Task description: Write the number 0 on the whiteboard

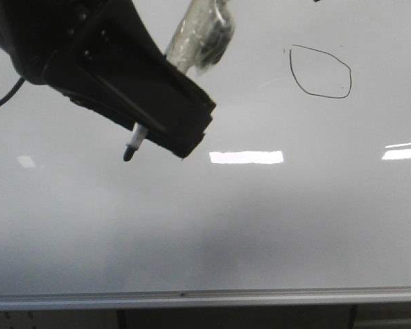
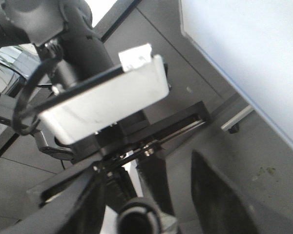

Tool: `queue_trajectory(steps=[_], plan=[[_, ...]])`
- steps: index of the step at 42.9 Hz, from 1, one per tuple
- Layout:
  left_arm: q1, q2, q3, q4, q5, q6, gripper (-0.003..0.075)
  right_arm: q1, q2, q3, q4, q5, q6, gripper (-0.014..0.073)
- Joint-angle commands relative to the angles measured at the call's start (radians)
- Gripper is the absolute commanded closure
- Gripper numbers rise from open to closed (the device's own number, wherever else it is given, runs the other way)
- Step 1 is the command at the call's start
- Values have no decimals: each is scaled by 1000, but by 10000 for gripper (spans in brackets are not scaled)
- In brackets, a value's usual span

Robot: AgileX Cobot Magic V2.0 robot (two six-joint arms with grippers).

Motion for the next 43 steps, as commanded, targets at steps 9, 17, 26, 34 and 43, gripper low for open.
queue_trajectory(steps=[9,17,26,34,43], plan=[[57,-38,-28,290,-340,-391,740,-15,-223,-10,-93,-270,10,252],[250,-38,-28,382,-408,-590,739,-15,-429,176,-236,-633,64,321],[445,-38,-28,384,-408,-596,740,-15,-644,444,-238,-920,64,441],[564,-21,-28,384,-416,-596,739,-15,-805,619,-238,-973,64,669],[586,34,-43,415,-505,-596,739,-15,-891,678,-238,-963,64,664]])
